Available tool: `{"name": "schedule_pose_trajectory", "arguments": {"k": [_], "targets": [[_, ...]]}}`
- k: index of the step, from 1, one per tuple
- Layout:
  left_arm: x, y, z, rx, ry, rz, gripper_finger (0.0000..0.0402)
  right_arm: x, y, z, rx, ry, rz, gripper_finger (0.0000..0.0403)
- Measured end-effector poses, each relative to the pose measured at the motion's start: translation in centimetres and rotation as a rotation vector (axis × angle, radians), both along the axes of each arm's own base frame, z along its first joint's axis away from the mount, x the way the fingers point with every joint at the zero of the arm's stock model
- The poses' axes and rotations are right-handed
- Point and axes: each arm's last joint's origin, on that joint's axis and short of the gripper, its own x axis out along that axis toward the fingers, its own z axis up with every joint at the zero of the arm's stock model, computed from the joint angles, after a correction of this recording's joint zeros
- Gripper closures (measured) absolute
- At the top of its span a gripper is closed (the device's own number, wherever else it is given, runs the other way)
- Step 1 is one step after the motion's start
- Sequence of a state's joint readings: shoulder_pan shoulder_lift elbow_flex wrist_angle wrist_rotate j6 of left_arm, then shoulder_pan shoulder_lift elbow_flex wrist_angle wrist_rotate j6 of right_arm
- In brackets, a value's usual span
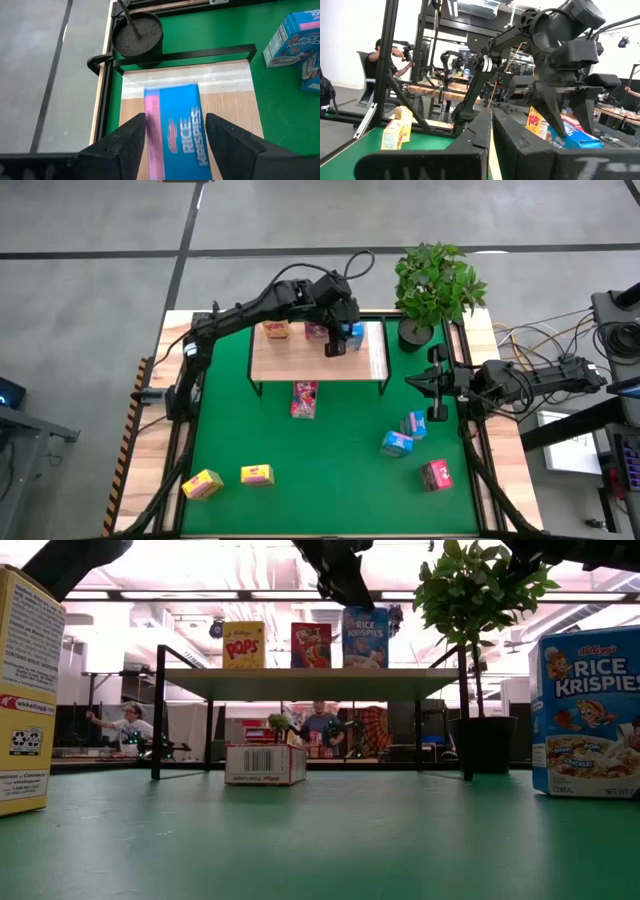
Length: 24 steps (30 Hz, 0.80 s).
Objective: Stack cereal on shelf
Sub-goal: Put the top left blue cereal box on the shelf
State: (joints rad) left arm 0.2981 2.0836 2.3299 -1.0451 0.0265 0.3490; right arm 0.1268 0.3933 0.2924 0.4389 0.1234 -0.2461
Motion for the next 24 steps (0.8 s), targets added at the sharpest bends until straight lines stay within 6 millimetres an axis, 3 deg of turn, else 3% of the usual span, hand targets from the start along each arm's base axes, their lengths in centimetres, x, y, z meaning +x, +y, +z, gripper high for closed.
{"name": "schedule_pose_trajectory", "arguments": {"k": [10, 18, 24], "targets": [[-0.3, -0.1, 0.4, 0.002, -0.005, 0.0, 0.0188, 0.0, 0.0, 0.0, 0.0, 0.0, -0.001, 0.0394], [-2.2, -0.9, 2.7, 0.014, -0.038, -0.007, 0.0188, 0.0, 0.0, 0.0, 0.004, 0.0, -0.012, 0.0394], [-4.9, -2.8, 5.8, -0.009, -0.085, -0.002, 0.0188, 0.5, -0.4, -0.2, 0.063, 0.057, -0.142, 0.0394]]}}
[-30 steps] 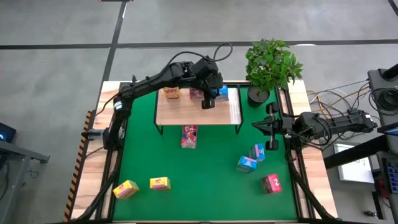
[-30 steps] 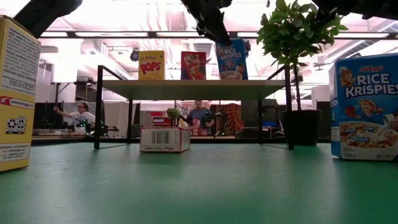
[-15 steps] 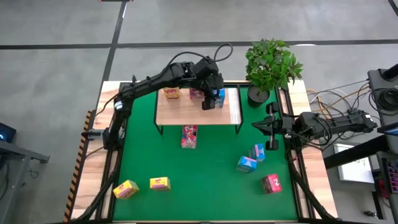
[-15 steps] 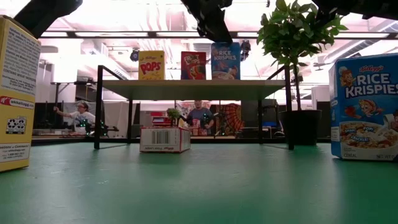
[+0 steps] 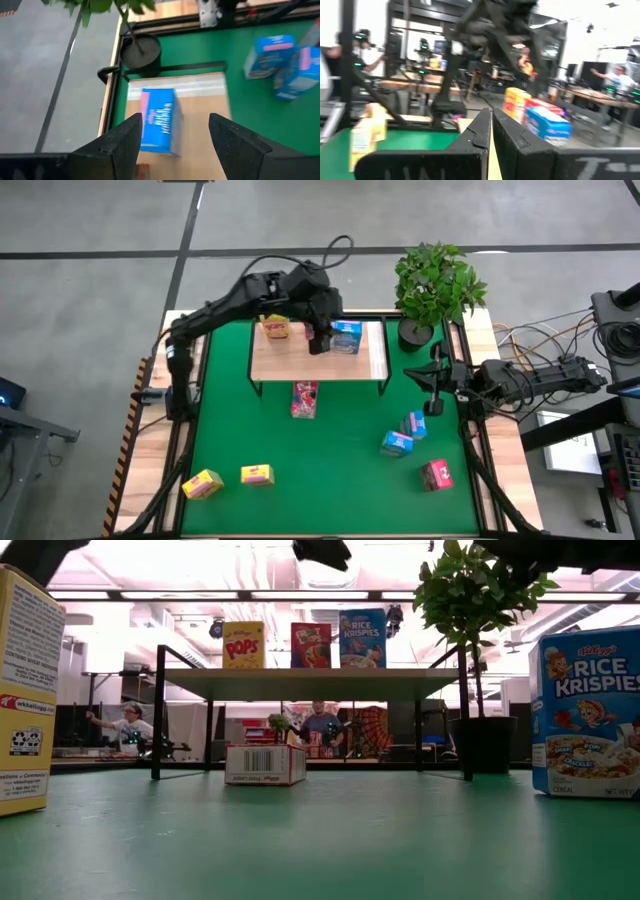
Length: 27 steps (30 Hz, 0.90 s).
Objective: Stack cereal on shelf
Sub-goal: Put the top left blue cereal box on the shelf
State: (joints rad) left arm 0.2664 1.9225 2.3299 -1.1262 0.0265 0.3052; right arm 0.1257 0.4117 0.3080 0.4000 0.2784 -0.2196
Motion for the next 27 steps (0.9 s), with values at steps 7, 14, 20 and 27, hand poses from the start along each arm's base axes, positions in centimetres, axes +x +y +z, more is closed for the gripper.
{"name": "schedule_pose_trajectory", "arguments": {"k": [7, 14, 20, 27], "targets": [[-2.8, -4.3, 2.8, -0.036, -0.038, -0.059, 0.0188, 2.0, 0.2, 0.2, -0.008, 0.083, -0.013, 0.0394], [-4.1, -8.6, 2.2, -0.024, 0.009, -0.079, 0.0188, 4.3, 0.5, 1.1, -0.032, 0.149, -0.013, 0.0394], [-5.7, -11.4, -0.7, -0.007, 0.0, -0.045, 0.0188, 6.4, 0.8, 2.2, -0.036, 0.185, -0.013, 0.0394], [-9.3, -14.0, -2.7, -0.029, -0.172, -0.051, 0.0188, 8.6, 1.1, 3.5, 0.012, 0.263, -0.005, 0.0394]]}}
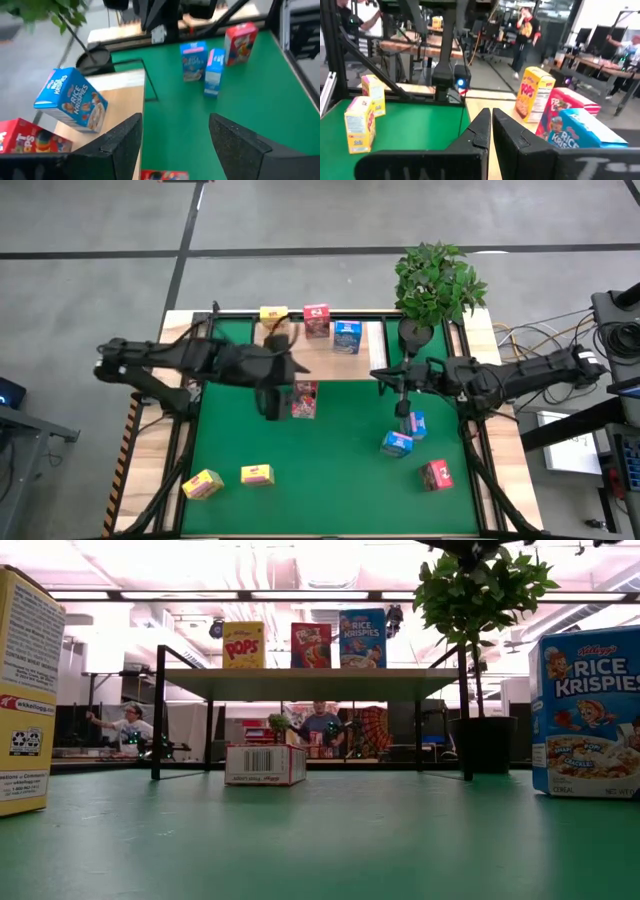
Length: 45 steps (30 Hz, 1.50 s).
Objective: Stack cereal on shelf
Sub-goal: Put the top left blue cereal box on the shelf
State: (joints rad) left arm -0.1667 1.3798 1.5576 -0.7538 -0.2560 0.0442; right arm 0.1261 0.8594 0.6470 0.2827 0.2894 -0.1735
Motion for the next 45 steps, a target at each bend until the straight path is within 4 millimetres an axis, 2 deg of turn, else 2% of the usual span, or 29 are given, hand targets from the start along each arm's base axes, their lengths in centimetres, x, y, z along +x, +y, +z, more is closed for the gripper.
{"name": "schedule_pose_trajectory", "arguments": {"k": [7, 14, 20, 26, 32, 36, 41, 45], "targets": [[-4.0, -1.0, -1.6, 0.009, -0.144, 0.002, 0.0188, 2.3, 0.3, 2.4, 0.047, 0.094, -0.004, 0.0394], [-6.9, -0.3, -4.1, 0.004, -0.233, 0.011, 0.0188, 4.3, -0.4, 7.3, 0.07, 0.227, -0.05, 0.0394], [-8.9, 0.2, -5.4, 0.011, -0.306, 0.0, 0.0188, 6.0, -2.5, 11.1, 0.082, 0.374, -0.136, 0.0394], [-10.2, 0.5, -5.8, 0.016, -0.35, -0.004, 0.0188, 7.4, -6.0, 13.7, 0.157, 0.504, -0.16, 0.0394], [-10.9, 0.7, -5.8, 0.025, -0.362, -0.008, 0.0188, 8.6, -9.9, 15.0, 0.223, 0.61, -0.185, 0.0394], [-11.1, 0.8, -5.8, 0.034, -0.361, -0.012, 0.0188, 9.1, -11.9, 14.9, 0.235, 0.706, -0.221, 0.0394], [-11.2, 0.8, -5.9, 0.06, -0.346, -0.022, 0.0188, 10.2, -13.2, 14.1, 0.26, 0.811, -0.244, 0.0383], [-11.3, 0.9, -5.8, 0.091, -0.34, 0.017, 0.0188, 11.1, -13.6, 13.3, 0.242, 0.89, -0.226, 0.0342]]}}
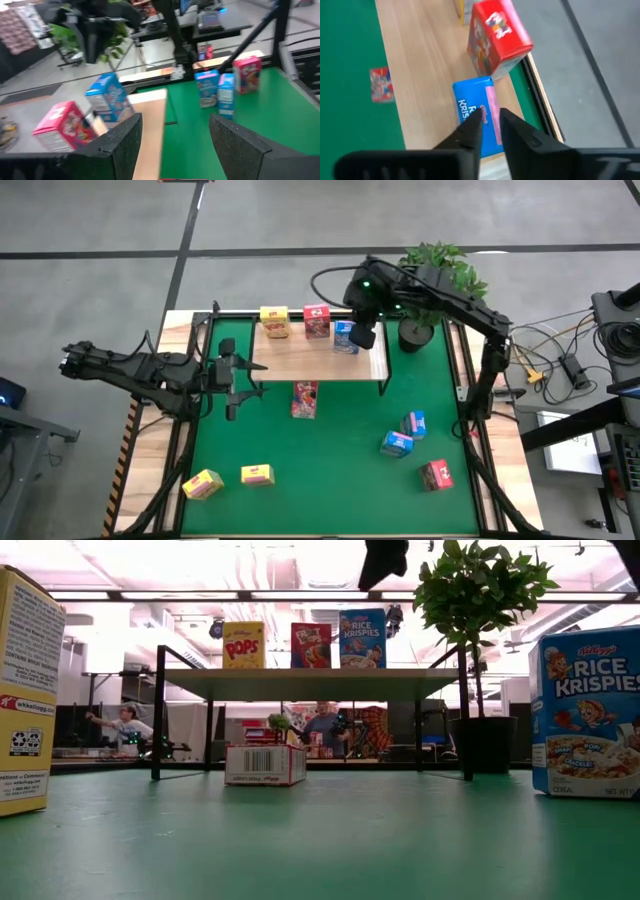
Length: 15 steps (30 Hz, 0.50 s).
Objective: Stack cereal on shelf
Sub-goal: Put the top left blue cereal box on the shelf
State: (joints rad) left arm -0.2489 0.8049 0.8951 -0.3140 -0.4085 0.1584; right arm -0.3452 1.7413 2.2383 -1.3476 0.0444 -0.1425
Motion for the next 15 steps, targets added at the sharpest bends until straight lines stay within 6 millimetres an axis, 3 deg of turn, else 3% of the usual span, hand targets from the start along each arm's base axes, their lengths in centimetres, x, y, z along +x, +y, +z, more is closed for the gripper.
{"name": "schedule_pose_trajectory", "arguments": {"k": [10, 15], "targets": [[-0.1, 0.2, -0.4, 0.04, 0.045, 0.048, 0.0188, 2.4, -0.4, -1.5, -0.121, 0.12, 0.11, 0.0184], [-0.1, 0.2, -0.5, 0.043, 0.054, 0.048, 0.0188, 2.9, -0.5, -2.3, -0.11, 0.156, 0.109, 0.0137]]}}
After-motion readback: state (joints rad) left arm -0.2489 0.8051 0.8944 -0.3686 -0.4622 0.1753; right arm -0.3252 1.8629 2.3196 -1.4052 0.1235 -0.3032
